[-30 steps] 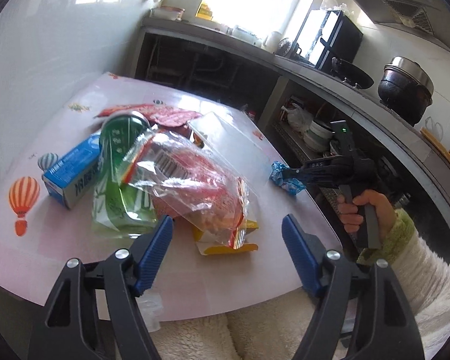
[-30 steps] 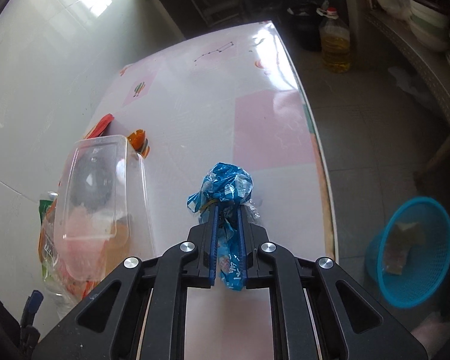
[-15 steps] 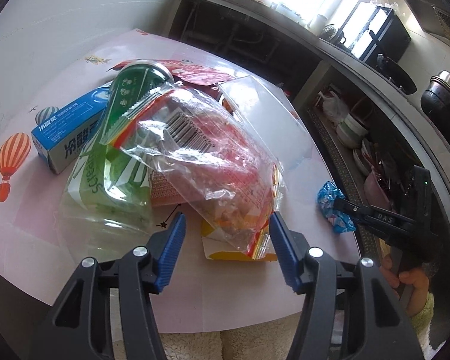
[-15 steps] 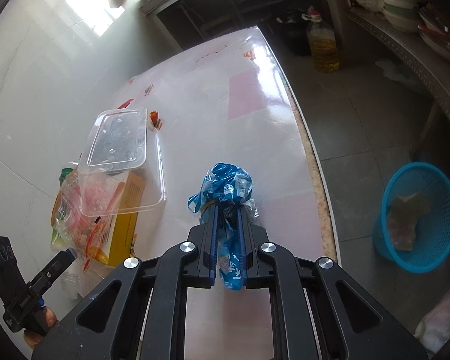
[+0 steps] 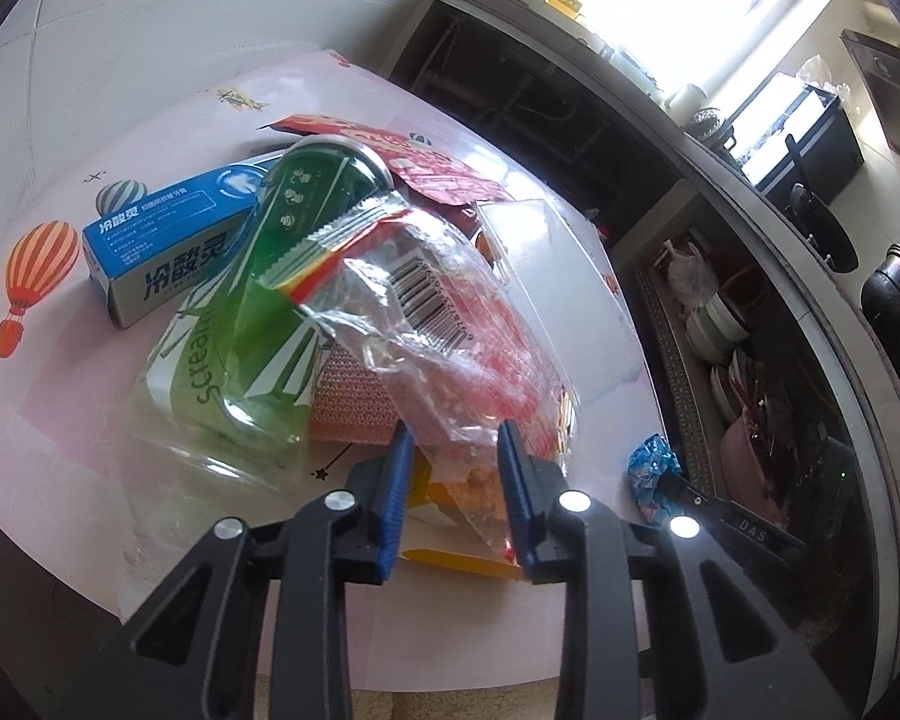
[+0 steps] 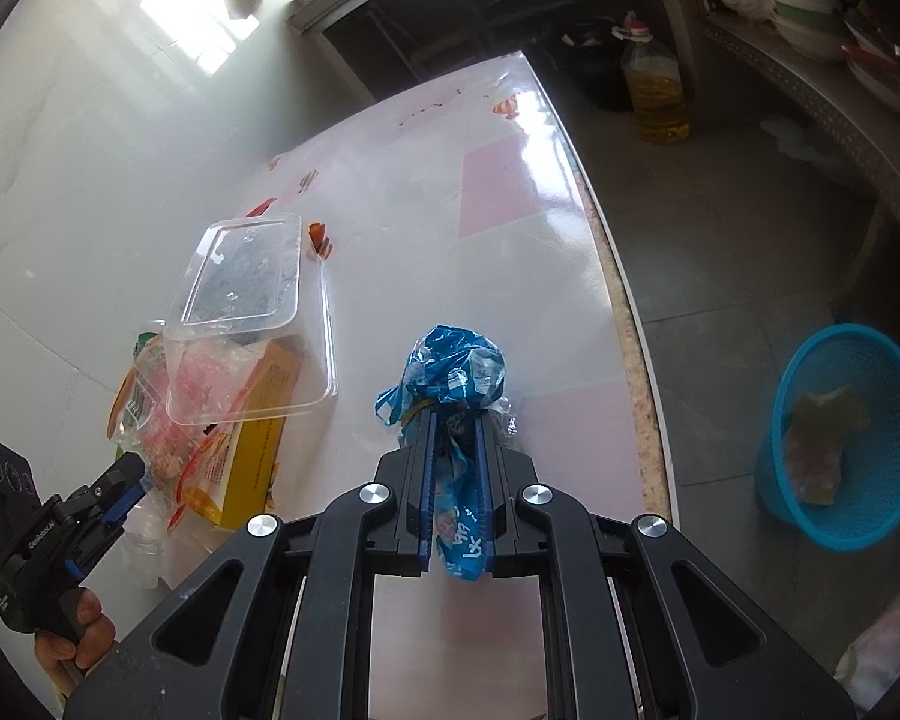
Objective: Collect trash
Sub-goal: 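Grasp the clear zip bag with the left tool and lift it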
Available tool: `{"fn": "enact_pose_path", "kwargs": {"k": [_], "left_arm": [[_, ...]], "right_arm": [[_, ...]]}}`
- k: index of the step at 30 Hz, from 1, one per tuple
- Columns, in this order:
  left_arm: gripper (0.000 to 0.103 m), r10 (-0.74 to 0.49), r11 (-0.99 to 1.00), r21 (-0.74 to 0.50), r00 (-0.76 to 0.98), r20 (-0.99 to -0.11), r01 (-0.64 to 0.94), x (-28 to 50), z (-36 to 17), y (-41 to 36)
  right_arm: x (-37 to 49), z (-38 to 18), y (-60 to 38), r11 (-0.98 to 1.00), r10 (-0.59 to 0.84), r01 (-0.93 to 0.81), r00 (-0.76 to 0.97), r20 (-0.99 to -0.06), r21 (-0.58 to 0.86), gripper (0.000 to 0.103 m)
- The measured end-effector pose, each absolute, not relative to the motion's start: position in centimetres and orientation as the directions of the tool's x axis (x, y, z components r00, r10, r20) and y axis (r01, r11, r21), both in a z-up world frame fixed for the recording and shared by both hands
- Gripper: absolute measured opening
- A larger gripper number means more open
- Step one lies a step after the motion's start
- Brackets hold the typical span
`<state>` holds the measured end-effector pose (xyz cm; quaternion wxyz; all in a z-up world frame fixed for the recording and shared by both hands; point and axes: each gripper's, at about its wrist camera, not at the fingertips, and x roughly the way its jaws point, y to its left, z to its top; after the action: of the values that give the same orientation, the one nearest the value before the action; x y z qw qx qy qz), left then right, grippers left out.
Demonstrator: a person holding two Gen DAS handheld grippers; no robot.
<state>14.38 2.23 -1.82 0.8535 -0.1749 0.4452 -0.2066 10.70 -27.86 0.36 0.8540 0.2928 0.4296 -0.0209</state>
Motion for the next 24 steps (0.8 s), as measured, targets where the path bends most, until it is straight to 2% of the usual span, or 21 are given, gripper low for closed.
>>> {"fn": "enact_pose_path", "kwargs": {"k": [12,24], "left_arm": [[0.008,-0.555,0.82,-0.511,0.575,-0.601,0.257,12.6,0.2,3.6],[0.005,-0.578,0.804,-0.494,0.629,-0.521,0.33,10.0,3.1,6.2]], "right_arm": [[10.4,0.5,-28.5,0.811,0.225,0.298,0.635,-0.739,0.503,0.011],[8.6,1.9,-28.9,0.8,0.199,0.321,0.656,-0.728,0.507,0.01]]}}
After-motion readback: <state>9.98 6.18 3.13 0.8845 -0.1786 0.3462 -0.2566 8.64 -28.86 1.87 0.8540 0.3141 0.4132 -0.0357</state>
